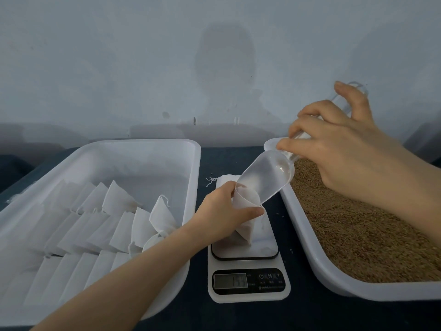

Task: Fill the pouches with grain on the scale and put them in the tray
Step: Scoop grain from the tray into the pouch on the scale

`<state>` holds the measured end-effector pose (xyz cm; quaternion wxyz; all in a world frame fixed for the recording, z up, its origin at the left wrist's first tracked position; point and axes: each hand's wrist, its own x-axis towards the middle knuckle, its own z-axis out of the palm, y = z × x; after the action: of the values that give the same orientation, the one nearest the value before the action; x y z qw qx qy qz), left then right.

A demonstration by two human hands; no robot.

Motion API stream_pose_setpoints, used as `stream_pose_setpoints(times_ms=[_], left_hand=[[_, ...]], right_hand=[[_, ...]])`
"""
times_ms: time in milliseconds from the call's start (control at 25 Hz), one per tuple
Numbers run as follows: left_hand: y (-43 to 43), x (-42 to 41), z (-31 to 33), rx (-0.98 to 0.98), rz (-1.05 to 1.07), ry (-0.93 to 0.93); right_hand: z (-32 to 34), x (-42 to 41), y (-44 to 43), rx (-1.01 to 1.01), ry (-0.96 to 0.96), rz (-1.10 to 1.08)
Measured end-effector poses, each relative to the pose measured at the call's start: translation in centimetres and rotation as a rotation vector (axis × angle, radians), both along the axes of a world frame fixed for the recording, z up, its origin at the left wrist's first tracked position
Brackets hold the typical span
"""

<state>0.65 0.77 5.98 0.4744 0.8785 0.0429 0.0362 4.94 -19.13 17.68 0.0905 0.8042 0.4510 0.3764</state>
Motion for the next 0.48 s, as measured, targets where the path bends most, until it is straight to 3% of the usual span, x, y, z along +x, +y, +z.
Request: stream_pose_setpoints(times_ms=[480], left_hand=[[0.06, 0.09, -0.08, 0.009, -0.006, -0.004]], right_hand=[[-0.14, 0.02, -0.32, -0.001, 0.003, -0.011]])
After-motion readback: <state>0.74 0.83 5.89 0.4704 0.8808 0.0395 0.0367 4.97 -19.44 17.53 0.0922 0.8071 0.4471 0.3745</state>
